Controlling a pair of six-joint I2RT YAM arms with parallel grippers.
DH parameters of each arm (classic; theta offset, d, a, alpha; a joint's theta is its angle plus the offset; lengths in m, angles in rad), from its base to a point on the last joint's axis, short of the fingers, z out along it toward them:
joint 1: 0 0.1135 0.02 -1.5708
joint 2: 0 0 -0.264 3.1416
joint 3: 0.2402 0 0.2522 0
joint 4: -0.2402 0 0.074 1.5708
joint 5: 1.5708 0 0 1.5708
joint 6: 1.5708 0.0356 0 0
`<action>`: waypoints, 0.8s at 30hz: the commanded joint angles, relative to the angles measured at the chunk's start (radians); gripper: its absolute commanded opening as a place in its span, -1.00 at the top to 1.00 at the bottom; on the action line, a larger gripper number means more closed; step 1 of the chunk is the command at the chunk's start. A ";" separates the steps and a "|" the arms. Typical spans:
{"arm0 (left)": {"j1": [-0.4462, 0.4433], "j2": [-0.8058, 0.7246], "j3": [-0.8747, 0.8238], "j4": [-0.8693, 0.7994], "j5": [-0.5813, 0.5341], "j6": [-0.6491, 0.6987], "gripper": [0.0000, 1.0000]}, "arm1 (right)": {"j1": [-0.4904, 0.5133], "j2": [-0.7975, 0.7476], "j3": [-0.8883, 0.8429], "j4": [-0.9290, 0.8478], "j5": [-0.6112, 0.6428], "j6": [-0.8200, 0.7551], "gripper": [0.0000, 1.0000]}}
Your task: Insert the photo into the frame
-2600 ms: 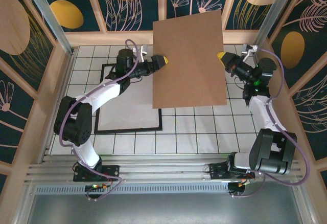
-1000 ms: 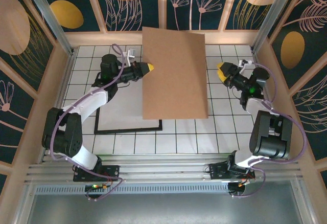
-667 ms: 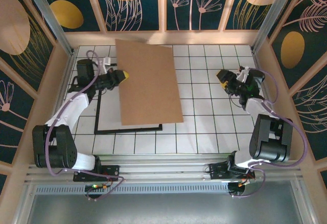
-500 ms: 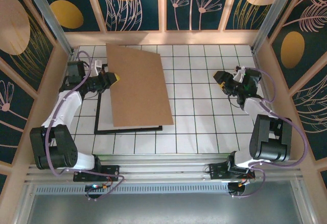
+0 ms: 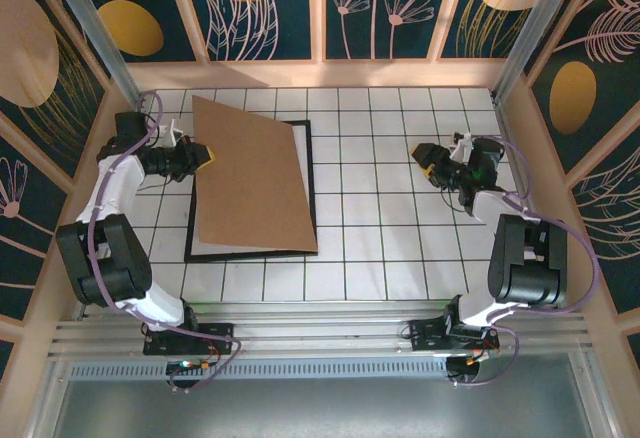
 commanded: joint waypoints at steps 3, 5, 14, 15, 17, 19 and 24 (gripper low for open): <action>0.012 0.078 0.114 -0.030 0.017 0.106 1.00 | 0.008 0.019 -0.012 0.060 -0.038 0.023 -0.18; 0.015 0.104 0.138 -0.036 0.022 0.119 1.00 | 0.009 0.025 -0.012 0.060 -0.036 0.024 -0.17; 0.016 0.176 0.170 -0.026 0.080 0.176 1.00 | 0.009 0.047 -0.008 0.057 -0.036 0.029 -0.15; 0.015 0.183 0.171 -0.030 0.066 0.179 1.00 | 0.010 0.050 -0.007 0.058 -0.038 0.031 -0.15; 0.016 0.208 0.186 -0.053 0.039 0.195 1.00 | 0.012 0.053 -0.009 0.060 -0.039 0.033 -0.14; 0.016 0.228 0.209 -0.076 0.021 0.213 1.00 | 0.014 0.056 -0.007 0.059 -0.039 0.033 -0.14; 0.018 0.254 0.247 -0.089 0.013 0.224 1.00 | 0.017 0.058 -0.008 0.052 -0.038 0.030 -0.13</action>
